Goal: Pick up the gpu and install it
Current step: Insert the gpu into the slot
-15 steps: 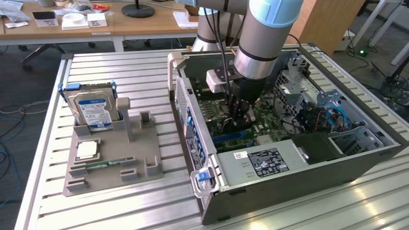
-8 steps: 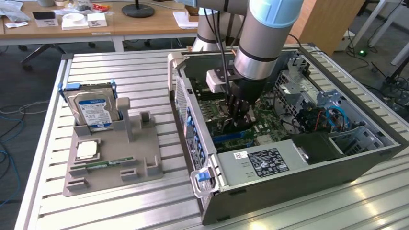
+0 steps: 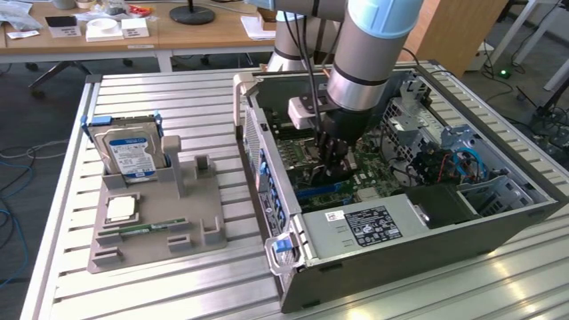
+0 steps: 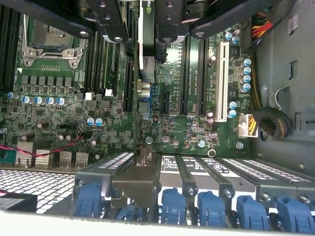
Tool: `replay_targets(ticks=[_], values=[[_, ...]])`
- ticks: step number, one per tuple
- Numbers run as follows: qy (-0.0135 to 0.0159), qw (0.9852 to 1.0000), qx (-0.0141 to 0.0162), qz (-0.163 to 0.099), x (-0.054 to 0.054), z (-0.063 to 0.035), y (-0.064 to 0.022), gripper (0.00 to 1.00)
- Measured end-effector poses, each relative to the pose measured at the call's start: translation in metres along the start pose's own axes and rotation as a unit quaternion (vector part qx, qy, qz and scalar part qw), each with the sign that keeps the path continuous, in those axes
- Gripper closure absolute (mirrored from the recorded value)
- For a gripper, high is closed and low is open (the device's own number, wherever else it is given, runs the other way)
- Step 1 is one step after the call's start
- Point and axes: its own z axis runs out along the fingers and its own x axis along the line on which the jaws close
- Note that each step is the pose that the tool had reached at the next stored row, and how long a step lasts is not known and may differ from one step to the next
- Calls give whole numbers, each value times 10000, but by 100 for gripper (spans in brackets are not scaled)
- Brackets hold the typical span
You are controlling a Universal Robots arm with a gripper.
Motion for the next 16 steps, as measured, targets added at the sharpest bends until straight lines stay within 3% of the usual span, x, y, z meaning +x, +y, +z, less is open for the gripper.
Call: replay_targets(ticks=[6,16], values=[[20,10000,2,76,0,2,-6,74],[20,9999,4,104,-1,5,3,74]])
